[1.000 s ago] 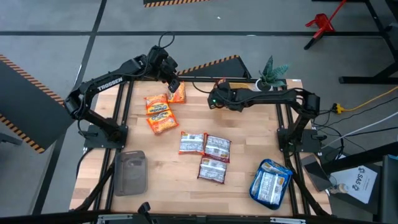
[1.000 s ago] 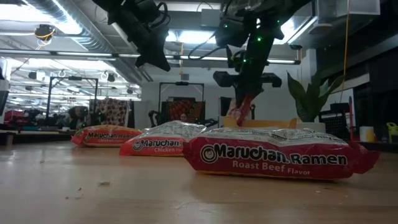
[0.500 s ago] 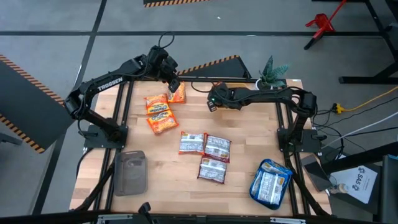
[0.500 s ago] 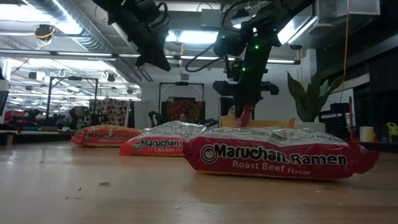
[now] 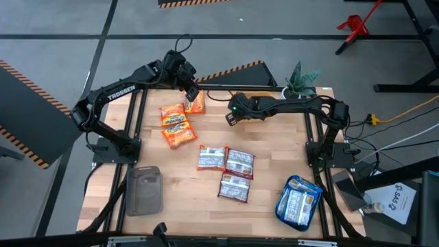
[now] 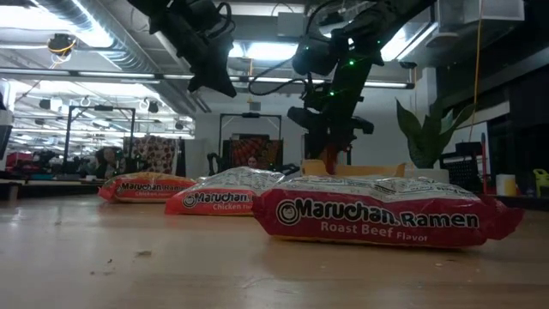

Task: Sort Maruchan noodles
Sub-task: Put the red noodle pack into the yellow bin

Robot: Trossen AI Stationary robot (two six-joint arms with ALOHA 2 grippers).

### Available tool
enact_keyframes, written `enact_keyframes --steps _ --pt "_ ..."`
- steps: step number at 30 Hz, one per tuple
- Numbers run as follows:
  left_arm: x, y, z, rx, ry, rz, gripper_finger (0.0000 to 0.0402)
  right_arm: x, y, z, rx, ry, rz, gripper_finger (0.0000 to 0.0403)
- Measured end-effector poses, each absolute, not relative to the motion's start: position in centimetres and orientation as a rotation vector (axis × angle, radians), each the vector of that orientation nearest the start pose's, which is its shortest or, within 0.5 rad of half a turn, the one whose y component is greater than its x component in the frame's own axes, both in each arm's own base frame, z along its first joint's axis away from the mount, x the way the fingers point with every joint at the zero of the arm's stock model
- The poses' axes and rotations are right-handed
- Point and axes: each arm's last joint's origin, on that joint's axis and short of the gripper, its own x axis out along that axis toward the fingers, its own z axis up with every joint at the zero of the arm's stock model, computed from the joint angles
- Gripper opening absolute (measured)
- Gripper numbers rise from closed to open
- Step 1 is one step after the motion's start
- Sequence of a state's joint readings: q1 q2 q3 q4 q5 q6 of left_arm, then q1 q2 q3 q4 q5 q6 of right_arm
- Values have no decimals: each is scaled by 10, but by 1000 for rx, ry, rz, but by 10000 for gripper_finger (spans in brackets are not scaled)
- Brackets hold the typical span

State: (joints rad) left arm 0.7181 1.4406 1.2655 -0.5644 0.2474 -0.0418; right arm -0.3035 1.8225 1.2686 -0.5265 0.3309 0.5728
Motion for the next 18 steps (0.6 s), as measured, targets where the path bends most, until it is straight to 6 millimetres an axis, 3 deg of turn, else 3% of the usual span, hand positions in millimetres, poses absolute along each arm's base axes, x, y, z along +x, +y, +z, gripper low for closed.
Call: enact_keyframes --steps 4,11,14,18 --pt "239 199 313 -393 665 461 0 354 -120 199 506 874 -820 185" --pt "244 204 303 -409 692 452 0 354 -119 203 514 866 -797 186" --pt "245 204 304 -411 685 437 0 352 -118 219 503 839 -783 185" --pt "245 199 303 -468 673 256 0 346 -115 246 518 838 -748 184"
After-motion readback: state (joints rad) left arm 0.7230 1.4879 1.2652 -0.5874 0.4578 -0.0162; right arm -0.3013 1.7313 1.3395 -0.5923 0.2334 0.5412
